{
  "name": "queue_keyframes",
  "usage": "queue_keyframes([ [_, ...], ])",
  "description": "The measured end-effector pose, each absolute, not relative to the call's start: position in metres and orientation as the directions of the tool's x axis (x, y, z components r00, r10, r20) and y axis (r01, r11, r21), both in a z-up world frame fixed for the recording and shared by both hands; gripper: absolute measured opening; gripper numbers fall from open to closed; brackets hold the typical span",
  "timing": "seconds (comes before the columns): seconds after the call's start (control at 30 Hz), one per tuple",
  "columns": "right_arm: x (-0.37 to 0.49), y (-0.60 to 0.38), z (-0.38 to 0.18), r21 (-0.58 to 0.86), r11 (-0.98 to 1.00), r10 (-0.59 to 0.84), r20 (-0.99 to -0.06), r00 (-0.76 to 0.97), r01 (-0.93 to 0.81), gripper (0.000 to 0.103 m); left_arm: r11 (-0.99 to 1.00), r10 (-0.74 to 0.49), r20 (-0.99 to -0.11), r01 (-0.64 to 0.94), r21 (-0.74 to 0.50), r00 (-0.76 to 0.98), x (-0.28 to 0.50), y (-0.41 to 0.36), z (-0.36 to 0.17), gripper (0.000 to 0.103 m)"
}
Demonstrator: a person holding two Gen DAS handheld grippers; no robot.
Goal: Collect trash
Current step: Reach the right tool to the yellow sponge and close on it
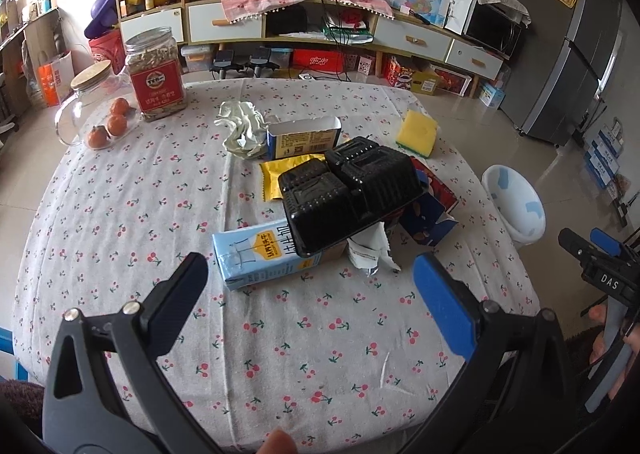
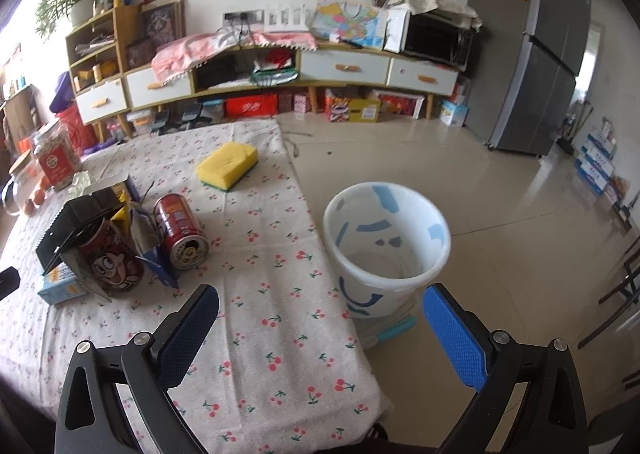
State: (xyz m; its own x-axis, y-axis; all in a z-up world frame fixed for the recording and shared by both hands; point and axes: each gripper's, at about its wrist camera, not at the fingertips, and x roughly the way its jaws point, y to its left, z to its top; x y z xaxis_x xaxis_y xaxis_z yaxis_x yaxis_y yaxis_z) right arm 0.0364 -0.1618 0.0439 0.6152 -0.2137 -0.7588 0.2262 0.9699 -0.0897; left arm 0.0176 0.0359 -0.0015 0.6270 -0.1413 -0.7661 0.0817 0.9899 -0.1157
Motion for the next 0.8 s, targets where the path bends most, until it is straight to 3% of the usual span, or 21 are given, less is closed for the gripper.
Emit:
queue_keyframes([
  [0.43, 0.105, -0.153, 0.07, -0.041, 0.991, -0.111, -0.799, 0.59, 0.131, 0.103, 0.968, -0.229, -0.816, 0.034, -0.25, 0.531, 0.074, 0.091, 0.002, 0.102],
  [0.8, 0.167, -0.143, 0.039, -0.015, 0.997, -0.053, -0.844, 0.534, 0.075, 0.103, 0.973, -0.225, -0.846, 0.067, -0.221, 0.483, 0.151, 0.089, -0.014, 0.101],
])
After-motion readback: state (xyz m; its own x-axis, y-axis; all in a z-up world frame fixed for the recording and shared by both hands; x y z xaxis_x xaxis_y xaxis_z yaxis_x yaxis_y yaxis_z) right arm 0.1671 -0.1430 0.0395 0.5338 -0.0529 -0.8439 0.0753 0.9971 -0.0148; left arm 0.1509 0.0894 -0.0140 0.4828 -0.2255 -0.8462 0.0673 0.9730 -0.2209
